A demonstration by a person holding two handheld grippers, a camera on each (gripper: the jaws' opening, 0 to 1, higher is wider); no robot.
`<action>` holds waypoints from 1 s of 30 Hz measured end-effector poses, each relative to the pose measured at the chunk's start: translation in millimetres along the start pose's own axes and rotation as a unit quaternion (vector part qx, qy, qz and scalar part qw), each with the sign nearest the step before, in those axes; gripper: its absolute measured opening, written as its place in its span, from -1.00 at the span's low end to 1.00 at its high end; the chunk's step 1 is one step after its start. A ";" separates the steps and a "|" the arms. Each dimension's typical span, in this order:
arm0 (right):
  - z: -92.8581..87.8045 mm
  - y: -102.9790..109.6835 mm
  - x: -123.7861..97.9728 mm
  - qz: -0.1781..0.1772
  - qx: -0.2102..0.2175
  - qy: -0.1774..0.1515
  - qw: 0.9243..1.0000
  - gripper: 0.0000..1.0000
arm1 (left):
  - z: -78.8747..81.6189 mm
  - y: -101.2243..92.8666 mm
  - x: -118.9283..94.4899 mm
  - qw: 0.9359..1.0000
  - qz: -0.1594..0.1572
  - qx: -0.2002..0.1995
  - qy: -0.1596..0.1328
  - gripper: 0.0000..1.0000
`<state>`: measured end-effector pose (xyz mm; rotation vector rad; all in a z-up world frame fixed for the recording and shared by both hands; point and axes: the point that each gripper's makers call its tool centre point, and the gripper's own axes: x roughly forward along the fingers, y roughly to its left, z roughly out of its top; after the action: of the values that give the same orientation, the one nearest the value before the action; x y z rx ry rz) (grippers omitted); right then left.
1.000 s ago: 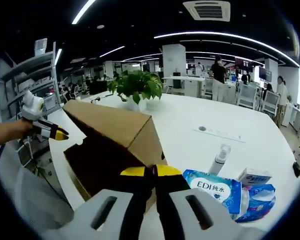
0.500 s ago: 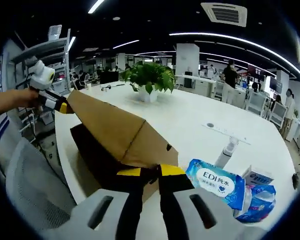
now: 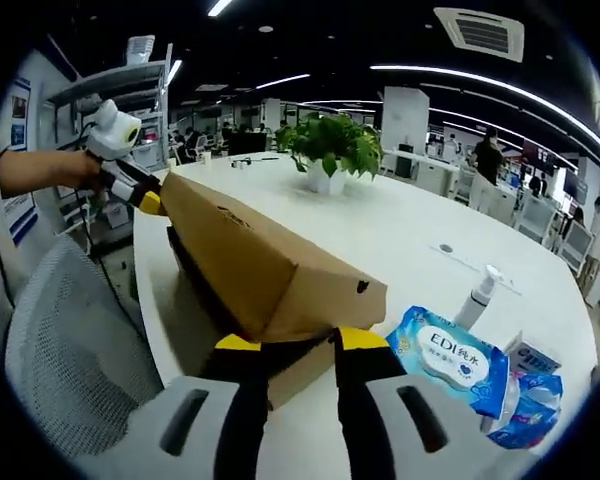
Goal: Operate the shoe box by opening the lid, removing the specified soft item, and placing it in the target area until the item is outside and the box remains undamaged.
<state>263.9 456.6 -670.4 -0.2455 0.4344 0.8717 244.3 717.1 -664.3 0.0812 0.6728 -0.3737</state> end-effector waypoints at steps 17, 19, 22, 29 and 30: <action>-22.9 23.4 3.0 0.042 0.002 0.021 0.999 -0.31 | -24.0 -11.5 6.2 0.998 -0.031 0.034 0.041 -0.27; -25.4 24.7 4.4 0.044 0.005 0.026 0.999 -0.29 | -26.6 -11.8 8.2 0.998 -0.031 0.034 0.045 -0.27; -28.7 26.3 6.4 0.047 0.012 0.031 0.998 -0.25 | -30.9 -11.6 11.6 0.998 -0.033 0.032 0.049 -0.26; -36.5 25.6 12.0 0.045 0.039 0.043 0.997 -0.27 | -40.6 -11.7 20.6 0.997 -0.034 0.023 0.059 -0.24; -37.8 24.8 13.3 0.043 0.045 0.046 0.997 -0.28 | -41.6 -11.1 21.6 0.997 -0.033 0.018 0.060 -0.25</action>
<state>242.0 466.8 -710.8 -0.1861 0.5708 0.9246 231.1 708.1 -709.8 0.1168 0.7884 -0.4474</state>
